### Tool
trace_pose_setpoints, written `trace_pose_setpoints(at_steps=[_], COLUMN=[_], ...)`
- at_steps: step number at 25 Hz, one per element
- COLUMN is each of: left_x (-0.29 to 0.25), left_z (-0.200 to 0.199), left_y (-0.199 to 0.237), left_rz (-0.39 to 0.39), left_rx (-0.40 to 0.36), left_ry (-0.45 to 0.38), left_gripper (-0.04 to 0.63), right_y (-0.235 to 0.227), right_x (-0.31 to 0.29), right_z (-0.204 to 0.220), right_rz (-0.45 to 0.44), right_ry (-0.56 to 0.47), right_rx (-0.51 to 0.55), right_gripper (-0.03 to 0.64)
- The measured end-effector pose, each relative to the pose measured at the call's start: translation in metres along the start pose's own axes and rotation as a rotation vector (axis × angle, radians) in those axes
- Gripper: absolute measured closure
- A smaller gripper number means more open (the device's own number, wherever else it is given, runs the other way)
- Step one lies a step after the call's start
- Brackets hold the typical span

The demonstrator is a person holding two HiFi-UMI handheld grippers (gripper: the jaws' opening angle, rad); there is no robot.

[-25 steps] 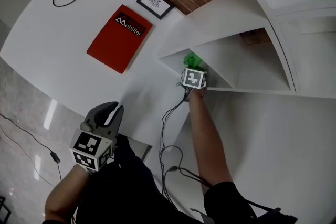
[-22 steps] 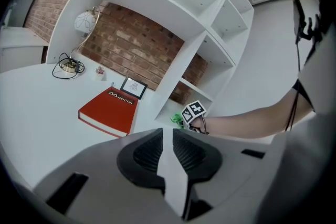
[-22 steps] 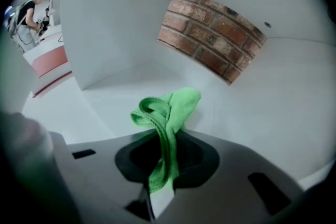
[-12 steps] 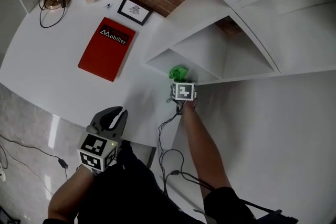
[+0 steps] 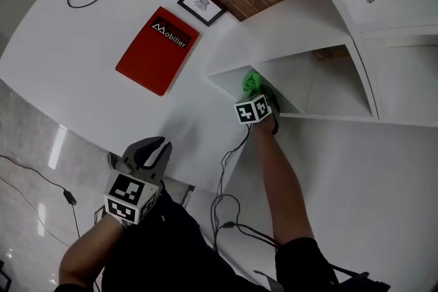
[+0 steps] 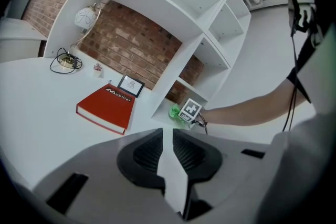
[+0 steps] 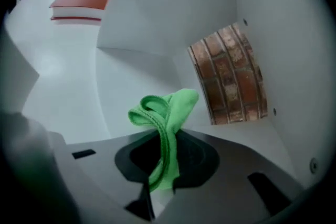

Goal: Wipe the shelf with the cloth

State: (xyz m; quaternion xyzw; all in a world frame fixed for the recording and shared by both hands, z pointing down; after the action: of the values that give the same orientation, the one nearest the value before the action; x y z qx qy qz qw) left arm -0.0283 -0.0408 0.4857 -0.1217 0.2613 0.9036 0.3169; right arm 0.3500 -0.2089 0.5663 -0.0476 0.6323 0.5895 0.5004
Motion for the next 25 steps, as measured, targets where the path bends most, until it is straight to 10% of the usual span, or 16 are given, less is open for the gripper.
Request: trace_pose_setpoints(at_steps=[12, 25], left_x=[0.026, 0.025], left_z=[0.04, 0.025], left_y=[0.017, 0.0], left_rz=[-0.133, -0.099], left_rx=[0.058, 0.033], left_ry=[-0.003, -0.026], left_gripper=[0.538, 0.538], right_y=[-0.013, 0.008], right_x=[-0.071, -0.063], right_z=[-0.033, -0.007], right_rz=[0.127, -0.022], right_ry=[0.187, 0.306], right_rx=[-0.015, -0.138], right_gripper=[0.561, 0.562])
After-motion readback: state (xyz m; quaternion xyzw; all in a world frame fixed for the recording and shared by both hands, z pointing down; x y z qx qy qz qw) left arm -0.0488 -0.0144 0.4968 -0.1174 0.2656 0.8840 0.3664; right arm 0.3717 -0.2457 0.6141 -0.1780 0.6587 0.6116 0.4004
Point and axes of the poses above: the fingertips, and each gripper's own axes: x backward along the fingers, y to its left, z out of its underside, the point moved 8 cm from there along x, backward along the fingers, and after that the axes turned 10 degrees about -x, right-handed, at the moved point
